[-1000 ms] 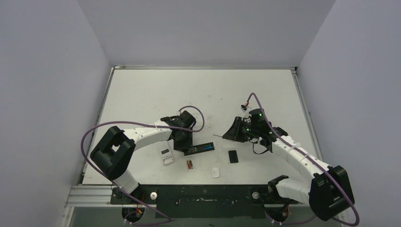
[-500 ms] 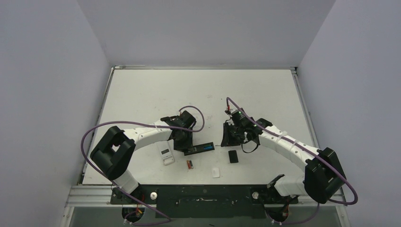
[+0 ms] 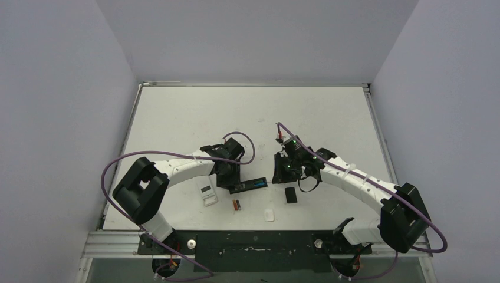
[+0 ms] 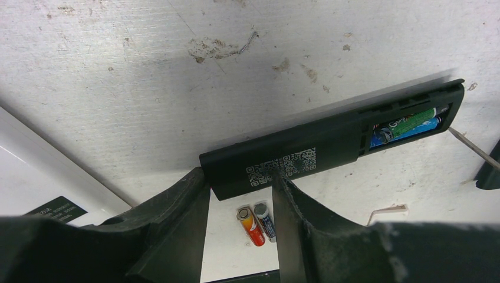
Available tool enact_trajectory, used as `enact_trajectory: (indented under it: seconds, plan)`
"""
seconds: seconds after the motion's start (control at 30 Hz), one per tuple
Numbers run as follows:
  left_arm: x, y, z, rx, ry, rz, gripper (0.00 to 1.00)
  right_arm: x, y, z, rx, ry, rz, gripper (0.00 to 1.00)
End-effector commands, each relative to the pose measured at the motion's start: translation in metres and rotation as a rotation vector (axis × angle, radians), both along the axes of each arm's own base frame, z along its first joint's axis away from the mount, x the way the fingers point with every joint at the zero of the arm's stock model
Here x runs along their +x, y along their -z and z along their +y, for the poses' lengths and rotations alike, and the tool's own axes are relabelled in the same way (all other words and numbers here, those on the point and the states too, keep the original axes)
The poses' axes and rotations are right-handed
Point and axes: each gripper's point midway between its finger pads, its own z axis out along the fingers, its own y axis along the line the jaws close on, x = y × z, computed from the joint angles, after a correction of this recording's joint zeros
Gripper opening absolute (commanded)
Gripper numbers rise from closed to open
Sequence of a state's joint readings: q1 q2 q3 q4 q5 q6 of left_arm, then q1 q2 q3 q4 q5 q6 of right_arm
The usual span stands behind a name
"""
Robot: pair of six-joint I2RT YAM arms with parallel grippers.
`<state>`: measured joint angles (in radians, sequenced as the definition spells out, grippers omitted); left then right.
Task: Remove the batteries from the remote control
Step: Unload the battery from the remote control.
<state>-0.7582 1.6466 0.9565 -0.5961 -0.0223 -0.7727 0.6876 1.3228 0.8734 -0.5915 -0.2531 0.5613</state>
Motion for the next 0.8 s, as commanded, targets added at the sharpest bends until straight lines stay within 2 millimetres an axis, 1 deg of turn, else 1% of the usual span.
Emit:
enact_trajectory:
  seconds: [0.0,0.17,0.33,0.57,0.7,0.77]
  plan:
    - [-0.006,0.039,0.006,0.090,0.018,0.007,0.38,0.013,-0.011,0.012,0.027,0.008,-0.047,0.05]
    - [-0.006,0.038,0.006,0.090,0.016,0.005,0.38,0.013,-0.011,0.019,0.047,0.001,-0.047,0.05]
    - [-0.005,0.038,0.005,0.087,0.016,0.006,0.38,0.014,0.002,0.017,0.017,0.007,-0.035,0.05]
    - [-0.005,0.038,0.006,0.090,0.019,0.006,0.38,0.014,0.013,0.016,-0.010,0.009,-0.021,0.05]
    - [-0.006,0.039,0.006,0.089,0.020,0.007,0.38,0.016,0.016,0.017,-0.033,0.007,-0.017,0.05]
    - [-0.005,0.040,0.006,0.091,0.021,0.004,0.38,0.018,0.014,0.018,-0.052,0.007,-0.026,0.05]
